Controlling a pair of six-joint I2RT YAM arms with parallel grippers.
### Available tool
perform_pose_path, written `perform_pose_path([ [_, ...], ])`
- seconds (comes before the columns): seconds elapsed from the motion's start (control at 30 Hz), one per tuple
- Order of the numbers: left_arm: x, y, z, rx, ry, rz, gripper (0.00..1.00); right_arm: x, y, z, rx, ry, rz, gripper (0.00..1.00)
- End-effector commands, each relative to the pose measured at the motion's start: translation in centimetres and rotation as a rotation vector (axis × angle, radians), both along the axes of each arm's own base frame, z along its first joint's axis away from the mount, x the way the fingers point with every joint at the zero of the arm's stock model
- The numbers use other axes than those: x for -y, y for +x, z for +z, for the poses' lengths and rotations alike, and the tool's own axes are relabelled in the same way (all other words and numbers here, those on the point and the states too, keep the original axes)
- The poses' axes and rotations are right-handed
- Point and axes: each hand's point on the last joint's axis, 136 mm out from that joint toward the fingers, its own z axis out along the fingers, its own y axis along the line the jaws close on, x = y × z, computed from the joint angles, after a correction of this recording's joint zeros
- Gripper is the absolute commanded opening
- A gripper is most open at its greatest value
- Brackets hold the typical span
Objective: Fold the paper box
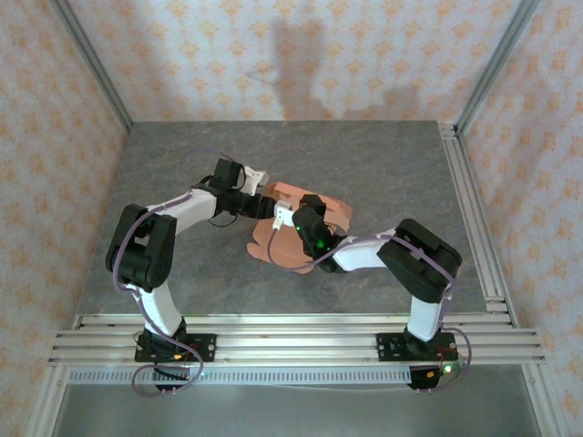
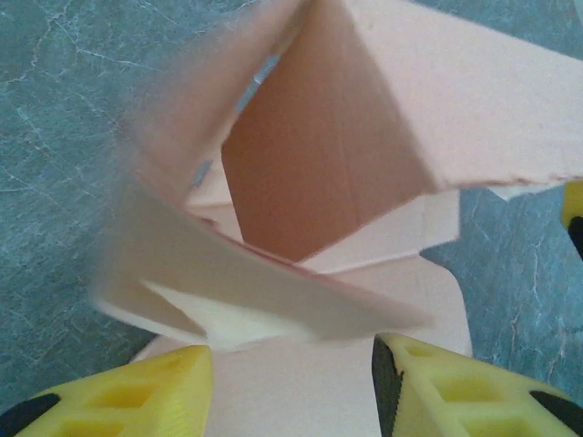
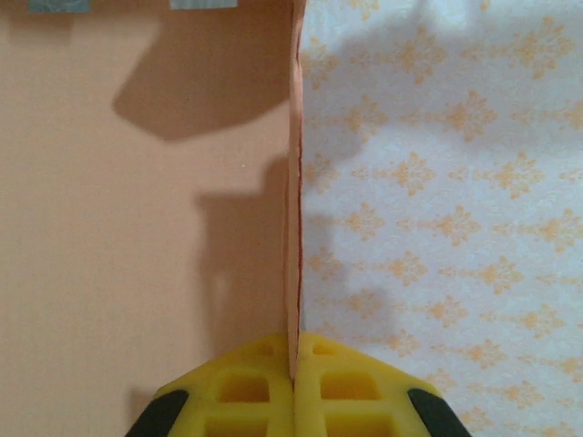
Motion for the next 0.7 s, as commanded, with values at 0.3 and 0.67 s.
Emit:
perform_pose_path([
  [0.3,-0.8,0.1,0.1,0.021,0.029,0.015,0.5,0.4,0.2,-0.3,0.066,-0.025,-0.016,0.0],
  [0.67,-5.3,1.3,3.9,0.156,-0.032,0.167,0.51,0.5,0.0,-1.5,0.05,-0.025,-0.014,0.0],
])
